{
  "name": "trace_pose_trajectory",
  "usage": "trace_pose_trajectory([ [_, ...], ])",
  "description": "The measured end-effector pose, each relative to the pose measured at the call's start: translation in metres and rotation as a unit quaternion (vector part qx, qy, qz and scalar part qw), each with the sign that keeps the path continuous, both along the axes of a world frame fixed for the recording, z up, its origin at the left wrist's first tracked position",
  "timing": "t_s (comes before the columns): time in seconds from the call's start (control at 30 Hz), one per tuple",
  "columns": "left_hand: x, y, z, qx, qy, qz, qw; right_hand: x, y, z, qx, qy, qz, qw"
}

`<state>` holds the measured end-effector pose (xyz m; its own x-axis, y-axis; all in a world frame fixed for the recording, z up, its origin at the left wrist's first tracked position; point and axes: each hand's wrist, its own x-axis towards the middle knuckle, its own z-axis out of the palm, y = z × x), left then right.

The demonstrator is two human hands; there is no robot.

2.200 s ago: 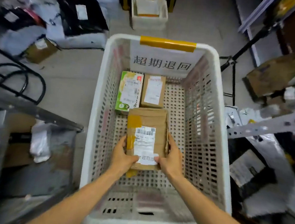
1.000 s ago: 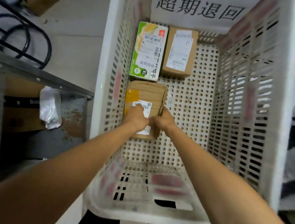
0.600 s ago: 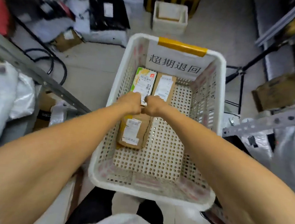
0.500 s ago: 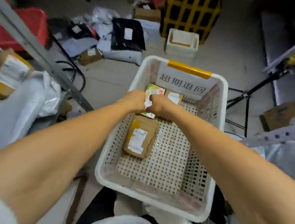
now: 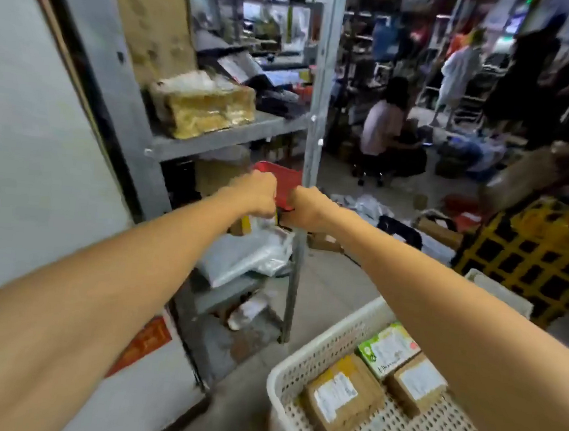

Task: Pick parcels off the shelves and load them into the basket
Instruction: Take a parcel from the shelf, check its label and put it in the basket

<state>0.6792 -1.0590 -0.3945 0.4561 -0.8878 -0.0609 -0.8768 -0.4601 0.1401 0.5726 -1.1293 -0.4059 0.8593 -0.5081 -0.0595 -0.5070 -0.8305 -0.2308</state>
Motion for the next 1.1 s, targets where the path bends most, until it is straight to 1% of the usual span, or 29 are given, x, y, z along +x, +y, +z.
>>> trace_pose_trajectory([
  [0.1, 0.039, 0.099, 0.031, -0.019, -0.012, 0.091, 0.996, 0.051, 0.068, 0.035, -0.033, -0.037, 0.132, 0.99],
  [0.17, 0.058, 0.177, 0.045, -0.025, -0.019, 0.164, 0.986, 0.082, 0.125, 0.059, -0.004, -0.054, 0.171, 0.984],
  [0.3, 0.07, 0.336, 0.077, -0.044, -0.014, 0.319, 0.947, 0.132, 0.253, 0.091, 0.02, -0.064, 0.263, 0.963],
  [0.43, 0.058, 0.476, 0.112, -0.037, -0.046, 0.426, 0.903, 0.151, 0.376, 0.117, 0.042, -0.096, 0.381, 0.919],
  [0.5, 0.043, 0.537, 0.128, -0.038, -0.048, 0.466, 0.882, 0.149, 0.43, 0.133, 0.051, -0.105, 0.441, 0.89],
  [0.57, 0.022, 0.593, 0.142, -0.039, -0.053, 0.502, 0.862, 0.143, 0.483, 0.148, 0.042, -0.109, 0.497, 0.86],
  [0.63, 0.004, 0.632, 0.154, -0.05, -0.061, 0.527, 0.846, 0.14, 0.52, 0.159, 0.042, -0.115, 0.537, 0.835],
  [0.7, -0.024, 0.676, 0.17, -0.06, -0.071, 0.558, 0.825, 0.137, 0.566, 0.173, 0.058, -0.122, 0.583, 0.801],
  [0.77, -0.055, 0.714, 0.185, -0.063, -0.083, 0.588, 0.802, 0.13, 0.606, 0.188, 0.068, -0.126, 0.635, 0.759],
  [0.87, -0.097, 0.753, 0.204, -0.07, -0.108, 0.626, 0.769, 0.121, 0.654, 0.207, 0.076, -0.152, 0.697, 0.697],
  [0.93, -0.123, 0.77, 0.215, -0.085, -0.127, 0.665, 0.731, 0.117, 0.679, 0.22, 0.079, -0.167, 0.732, 0.655],
  [1.0, -0.143, 0.78, 0.225, -0.091, -0.145, 0.698, 0.696, 0.115, 0.7, 0.23, 0.081, -0.173, 0.76, 0.621],
  [1.1, -0.168, 0.782, 0.24, -0.055, -0.181, 0.737, 0.649, 0.11, 0.725, 0.24, 0.082, -0.175, 0.797, 0.573],
])
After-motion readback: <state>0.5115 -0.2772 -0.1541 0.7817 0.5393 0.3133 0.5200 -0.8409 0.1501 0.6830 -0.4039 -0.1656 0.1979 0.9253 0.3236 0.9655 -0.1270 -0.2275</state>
